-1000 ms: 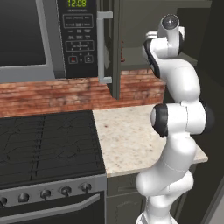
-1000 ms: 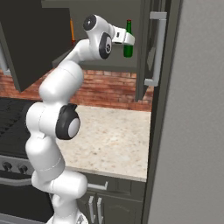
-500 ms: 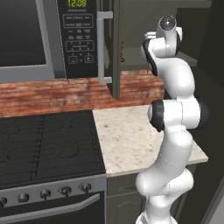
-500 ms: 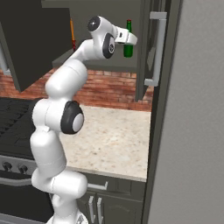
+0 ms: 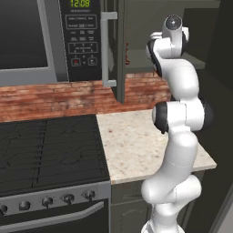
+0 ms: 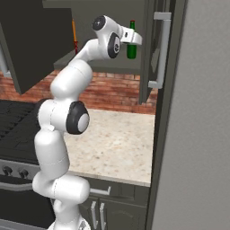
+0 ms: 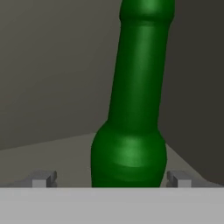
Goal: Get the candle and the beer from the cabinet and move them to the dining counter.
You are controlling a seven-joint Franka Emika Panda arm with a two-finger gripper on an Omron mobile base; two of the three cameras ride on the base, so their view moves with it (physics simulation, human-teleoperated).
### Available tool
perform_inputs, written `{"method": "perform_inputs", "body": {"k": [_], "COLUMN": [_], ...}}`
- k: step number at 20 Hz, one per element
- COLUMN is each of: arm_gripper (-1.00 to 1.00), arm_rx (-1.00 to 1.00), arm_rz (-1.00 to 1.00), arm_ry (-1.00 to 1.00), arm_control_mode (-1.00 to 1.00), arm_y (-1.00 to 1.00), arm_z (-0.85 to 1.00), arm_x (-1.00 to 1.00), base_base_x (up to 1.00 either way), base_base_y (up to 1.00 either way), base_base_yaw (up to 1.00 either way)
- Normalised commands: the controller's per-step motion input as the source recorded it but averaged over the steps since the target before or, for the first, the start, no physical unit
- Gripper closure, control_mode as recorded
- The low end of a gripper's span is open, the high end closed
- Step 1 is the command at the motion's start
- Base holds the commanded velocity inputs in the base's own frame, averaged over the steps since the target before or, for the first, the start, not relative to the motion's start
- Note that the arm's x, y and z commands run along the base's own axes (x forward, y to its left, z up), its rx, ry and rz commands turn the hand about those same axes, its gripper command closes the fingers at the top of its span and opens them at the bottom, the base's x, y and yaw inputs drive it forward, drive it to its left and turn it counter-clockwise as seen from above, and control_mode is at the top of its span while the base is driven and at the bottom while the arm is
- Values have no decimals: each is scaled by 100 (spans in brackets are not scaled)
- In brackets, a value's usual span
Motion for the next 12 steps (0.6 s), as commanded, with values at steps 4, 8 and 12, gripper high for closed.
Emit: {"method": "perform_inputs", "body": {"k": [4, 8, 12], "arm_gripper": [-100, -100, -100], "arm_rx": [0, 0, 0], "arm_rz": [0, 0, 0], "arm_ry": [0, 0, 0], "arm_control_mode": [-100, -100, -100], "arm_y": [-32, -22, -3], "arm_z": [0, 0, 0], "arm_x": [0, 0, 0], "base_base_x": [0, 0, 0], "base_base_y": [0, 0, 0], "base_base_yaw": [0, 0, 0]}}
